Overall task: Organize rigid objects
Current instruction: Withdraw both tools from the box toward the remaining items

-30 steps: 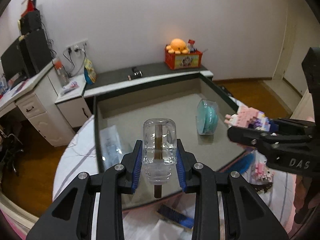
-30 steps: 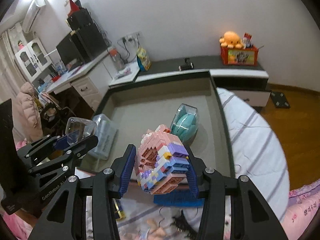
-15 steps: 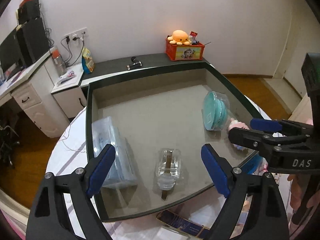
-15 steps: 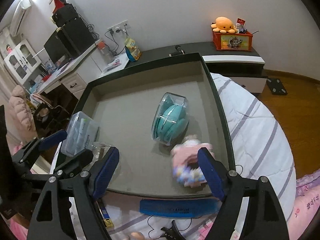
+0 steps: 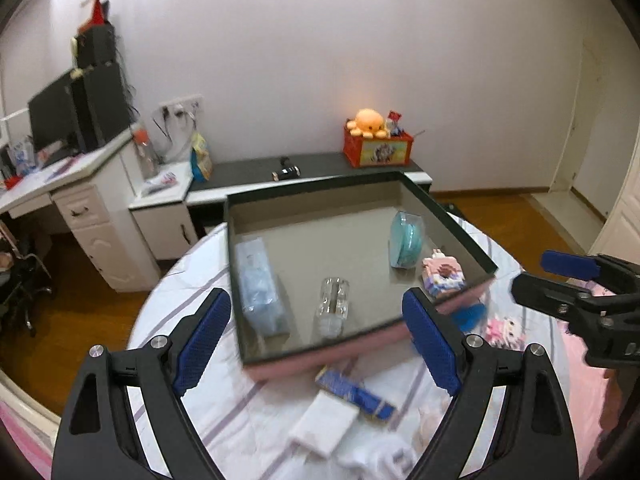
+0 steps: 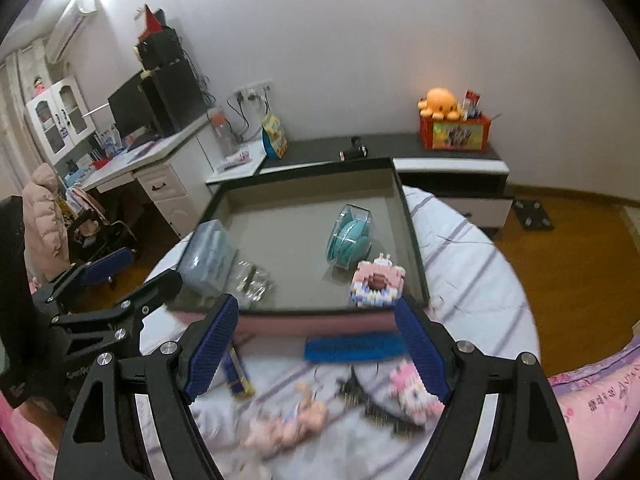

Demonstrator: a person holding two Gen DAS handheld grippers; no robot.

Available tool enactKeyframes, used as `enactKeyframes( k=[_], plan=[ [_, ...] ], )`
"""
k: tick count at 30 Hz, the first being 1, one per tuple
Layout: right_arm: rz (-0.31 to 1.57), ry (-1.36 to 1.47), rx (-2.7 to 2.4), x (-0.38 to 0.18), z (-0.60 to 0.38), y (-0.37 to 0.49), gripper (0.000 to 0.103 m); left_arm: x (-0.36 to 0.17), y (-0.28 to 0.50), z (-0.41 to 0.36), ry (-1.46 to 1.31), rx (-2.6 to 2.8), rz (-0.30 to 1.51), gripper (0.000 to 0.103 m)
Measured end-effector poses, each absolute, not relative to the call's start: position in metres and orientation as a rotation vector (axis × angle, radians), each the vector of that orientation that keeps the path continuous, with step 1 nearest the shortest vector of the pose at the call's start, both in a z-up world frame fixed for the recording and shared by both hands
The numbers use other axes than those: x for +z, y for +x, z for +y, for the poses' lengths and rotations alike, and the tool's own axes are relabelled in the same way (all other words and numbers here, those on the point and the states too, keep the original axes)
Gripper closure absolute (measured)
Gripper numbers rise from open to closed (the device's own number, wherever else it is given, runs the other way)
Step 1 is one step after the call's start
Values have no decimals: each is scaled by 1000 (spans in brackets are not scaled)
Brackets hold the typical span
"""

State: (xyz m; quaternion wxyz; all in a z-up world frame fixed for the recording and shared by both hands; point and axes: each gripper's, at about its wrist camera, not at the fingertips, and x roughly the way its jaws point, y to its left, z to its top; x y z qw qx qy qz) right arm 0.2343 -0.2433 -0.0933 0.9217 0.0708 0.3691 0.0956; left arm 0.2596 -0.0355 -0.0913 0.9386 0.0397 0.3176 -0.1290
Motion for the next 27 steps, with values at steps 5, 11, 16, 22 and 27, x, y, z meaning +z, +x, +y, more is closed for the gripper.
enactKeyframes(
  k=[5,11,16,22,27],
  plan=[
    [715,96,170,-77,-236,173,21,-78,200,-21,75,-246,588,14],
    [685,85,155,-68,-222,112,21,-68,138,-9,93,-205,538,7],
    [701,70,160,-73,-210,88,21,-66,111,1,90,-178,521,3],
    [707,67,158,-76,-207,83,21,-67,112,4,101,-168,528,2],
    [747,84,139,-85,-213,101,21,-76,126,1,113,-162,557,2]
  ],
)
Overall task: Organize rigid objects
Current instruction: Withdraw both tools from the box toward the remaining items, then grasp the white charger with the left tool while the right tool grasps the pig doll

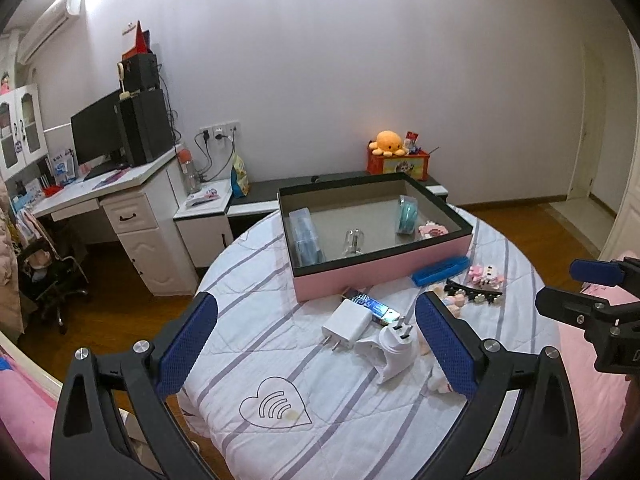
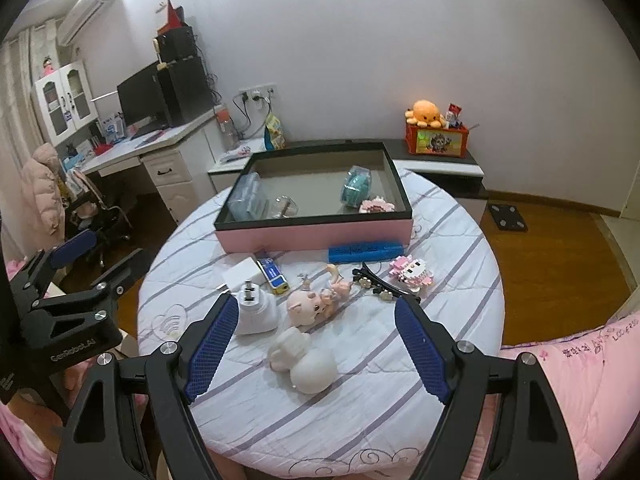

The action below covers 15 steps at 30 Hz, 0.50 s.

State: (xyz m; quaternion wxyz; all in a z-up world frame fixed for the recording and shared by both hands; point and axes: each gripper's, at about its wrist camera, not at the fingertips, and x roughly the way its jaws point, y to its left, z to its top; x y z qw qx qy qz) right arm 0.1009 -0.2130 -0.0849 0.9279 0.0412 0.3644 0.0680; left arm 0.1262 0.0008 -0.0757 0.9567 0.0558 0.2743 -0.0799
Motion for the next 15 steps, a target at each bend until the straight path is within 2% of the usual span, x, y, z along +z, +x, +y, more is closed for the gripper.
enactKeyframes(
  k=[15],
  plan=[
    [1093,156,159,-187,-210,209,21,-167,241,-10,195,-207,868,0]
  ],
)
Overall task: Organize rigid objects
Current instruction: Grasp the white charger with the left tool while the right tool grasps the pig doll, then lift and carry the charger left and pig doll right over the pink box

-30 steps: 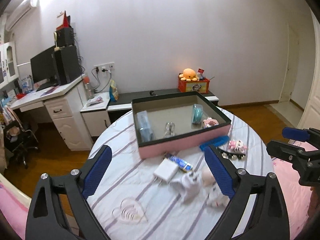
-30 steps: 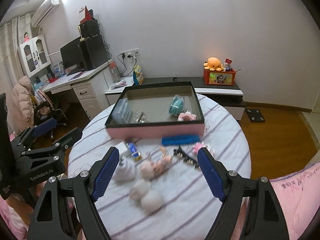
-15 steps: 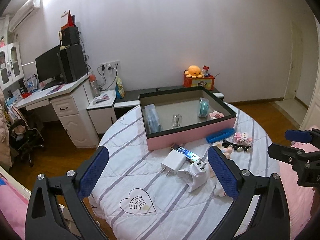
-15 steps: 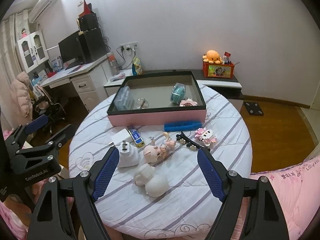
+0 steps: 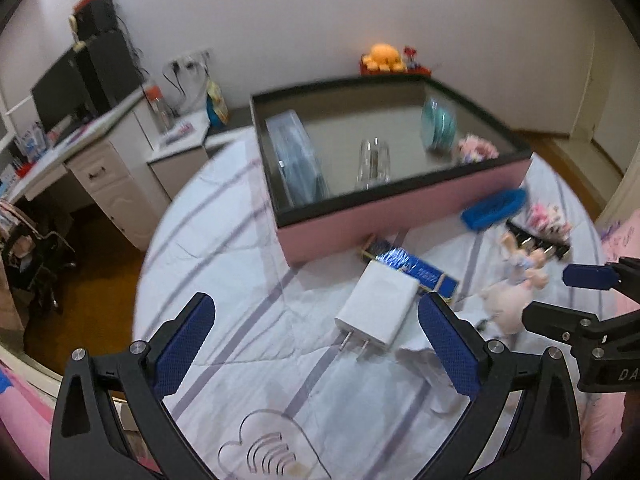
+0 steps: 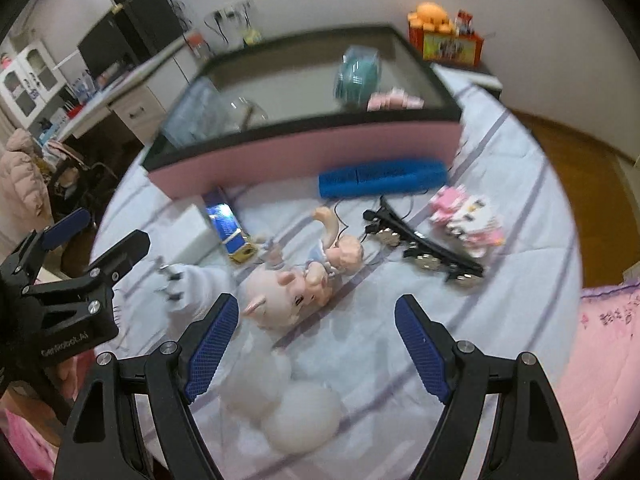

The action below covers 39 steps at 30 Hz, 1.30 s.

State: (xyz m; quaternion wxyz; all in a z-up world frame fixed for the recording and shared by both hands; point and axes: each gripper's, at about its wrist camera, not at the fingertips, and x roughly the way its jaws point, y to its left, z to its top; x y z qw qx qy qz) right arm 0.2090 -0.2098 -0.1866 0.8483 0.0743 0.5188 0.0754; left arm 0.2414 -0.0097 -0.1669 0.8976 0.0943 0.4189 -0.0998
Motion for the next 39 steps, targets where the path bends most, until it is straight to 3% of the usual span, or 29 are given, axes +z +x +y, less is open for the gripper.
enactKeyframes(
  k=[8,21,23,24,25,26,39],
  plan=[
    [1156,220,202,-212,-212,229,21,-191,259,-14,191,-257,941,0],
    [1106,182,218,-214,-211,239,22,-206,273,-4,74,-343,1013,0],
    [1092,176,236,-214,-208,240,29,-208,274,-2,41,-360,1018,6],
    [1087,187,255,-213,-208,240,39,-206,272,-3,41,-377,1002,20],
    [1088,198,264,-212,-208,240,38,-204,269,-6,48,-399,987,45],
    [1090,200,266,-212,-208,240,38,-203,266,-10,52,-429,984,59],
    [1081,214,284,-208,-211,235,39,-199,262,-13,72,-383,976,60]
  ],
)
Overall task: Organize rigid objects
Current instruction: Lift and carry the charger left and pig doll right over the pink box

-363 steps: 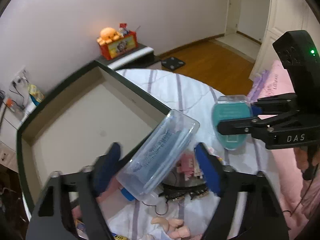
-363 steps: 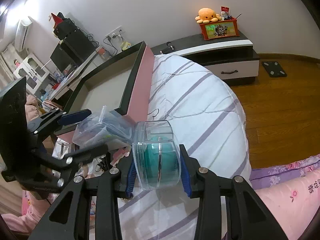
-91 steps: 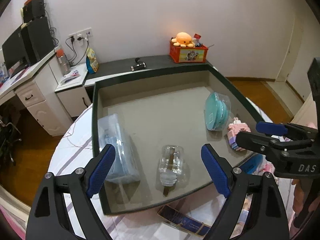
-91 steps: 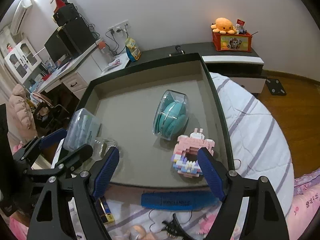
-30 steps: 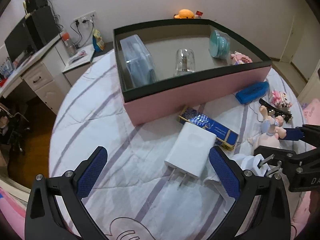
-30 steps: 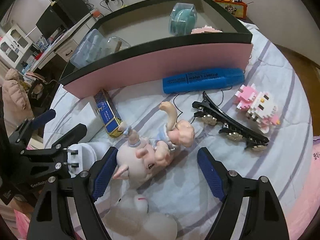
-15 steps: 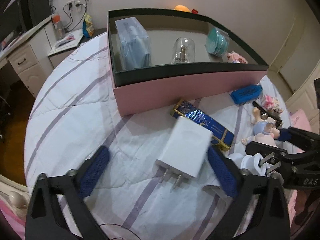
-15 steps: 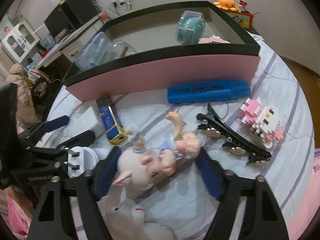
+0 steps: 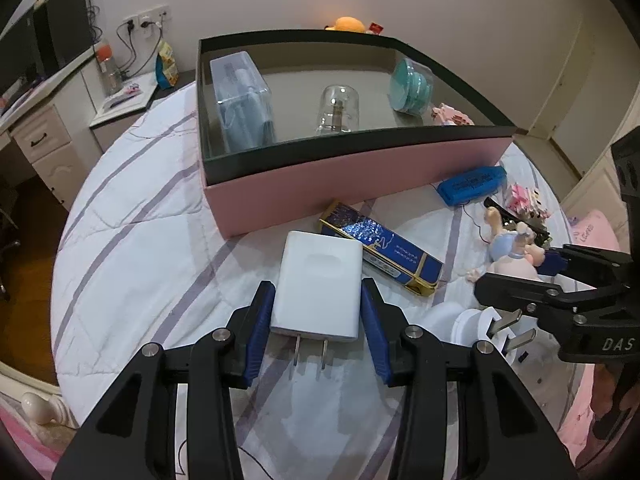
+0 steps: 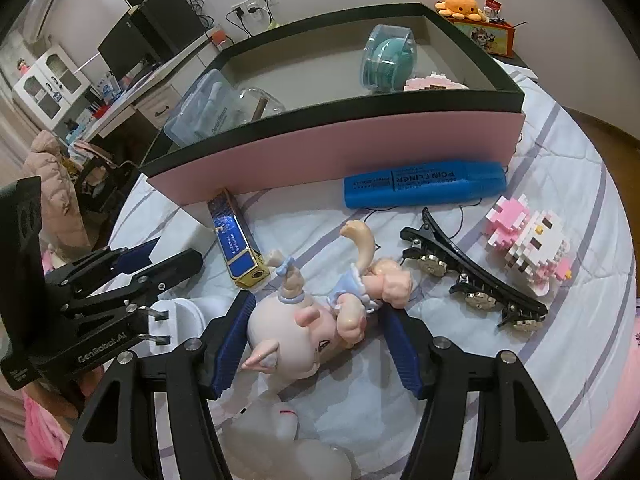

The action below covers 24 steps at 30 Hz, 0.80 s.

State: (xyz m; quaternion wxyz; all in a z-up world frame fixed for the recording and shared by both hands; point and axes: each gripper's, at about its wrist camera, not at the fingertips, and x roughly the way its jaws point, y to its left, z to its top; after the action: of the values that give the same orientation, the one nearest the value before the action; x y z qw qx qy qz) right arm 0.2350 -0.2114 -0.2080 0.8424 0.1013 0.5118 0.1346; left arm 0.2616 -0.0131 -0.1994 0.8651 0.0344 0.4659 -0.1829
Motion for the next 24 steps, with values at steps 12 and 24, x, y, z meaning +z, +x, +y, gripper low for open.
enactKeyframes(
  k=[12,24],
  plan=[
    [953,205,295,-159,-222,208,39,-159,240,-4,46,-298,879,62],
    [732,151,331,-87,-217,147,39,-85,175,-9,57,-214,651,62]
  ],
)
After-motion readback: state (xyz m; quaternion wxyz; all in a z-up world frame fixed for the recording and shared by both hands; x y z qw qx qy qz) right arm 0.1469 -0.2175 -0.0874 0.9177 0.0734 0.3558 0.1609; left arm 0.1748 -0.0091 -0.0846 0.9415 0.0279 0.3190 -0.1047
